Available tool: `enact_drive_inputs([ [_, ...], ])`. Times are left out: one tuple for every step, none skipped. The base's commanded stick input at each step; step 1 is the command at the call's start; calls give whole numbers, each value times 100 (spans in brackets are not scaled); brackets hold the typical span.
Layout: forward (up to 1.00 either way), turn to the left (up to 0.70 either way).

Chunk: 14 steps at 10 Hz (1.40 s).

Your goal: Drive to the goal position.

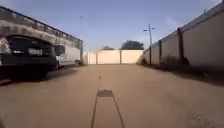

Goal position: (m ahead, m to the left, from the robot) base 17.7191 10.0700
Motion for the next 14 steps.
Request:
enact_drive_inputs([
  [100,0],
  [100,0],
  [100,0],
  [100,0],
  [100,0],
  [100,13],
  [100,21],
  [100,2],
  [100,0],
  [100,0],
  [100,0],
  [100,0],
  [100,0],
  [100,0],
])
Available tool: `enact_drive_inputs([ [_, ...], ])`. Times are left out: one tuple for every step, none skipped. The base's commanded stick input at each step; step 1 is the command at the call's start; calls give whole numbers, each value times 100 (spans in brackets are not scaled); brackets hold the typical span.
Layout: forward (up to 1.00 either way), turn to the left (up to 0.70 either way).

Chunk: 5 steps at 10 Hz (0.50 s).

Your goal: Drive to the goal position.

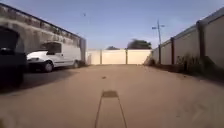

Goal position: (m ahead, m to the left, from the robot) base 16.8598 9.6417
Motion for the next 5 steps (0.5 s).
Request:
enact_drive_inputs([
  [100,0],
  [100,0],
  [100,0],
  [100,0],
  [100,0],
])
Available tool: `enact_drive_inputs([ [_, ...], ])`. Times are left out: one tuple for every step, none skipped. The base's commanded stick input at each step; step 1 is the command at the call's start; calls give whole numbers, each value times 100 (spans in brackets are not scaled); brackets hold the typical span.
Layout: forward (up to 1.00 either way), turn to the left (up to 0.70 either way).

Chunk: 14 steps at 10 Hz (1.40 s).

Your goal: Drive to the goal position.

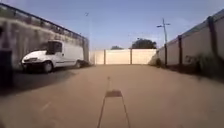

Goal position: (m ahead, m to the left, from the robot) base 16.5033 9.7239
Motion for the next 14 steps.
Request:
enact_drive_inputs([
  [100,0],
  [100,0],
  [100,0],
  [100,0],
  [100,0],
  [100,0],
  [100,0],
  [100,0],
  [100,0],
  [100,0],
  [100,0],
  [100,0],
  [100,0],
  [100,0],
])
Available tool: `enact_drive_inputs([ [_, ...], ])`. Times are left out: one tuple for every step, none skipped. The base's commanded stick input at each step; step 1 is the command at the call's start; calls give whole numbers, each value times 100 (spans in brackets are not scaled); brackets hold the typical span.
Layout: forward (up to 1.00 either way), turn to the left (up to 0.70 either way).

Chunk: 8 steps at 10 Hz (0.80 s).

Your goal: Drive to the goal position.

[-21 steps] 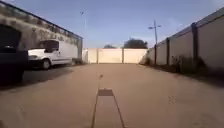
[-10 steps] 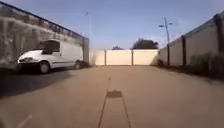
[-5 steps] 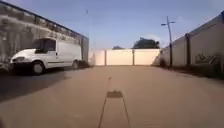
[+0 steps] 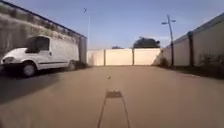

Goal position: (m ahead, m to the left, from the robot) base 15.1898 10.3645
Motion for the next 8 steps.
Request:
enact_drive_inputs([
  [100,0],
  [100,0],
  [100,0],
  [100,0],
  [100,0],
  [100,0],
  [100,0],
  [100,0],
])
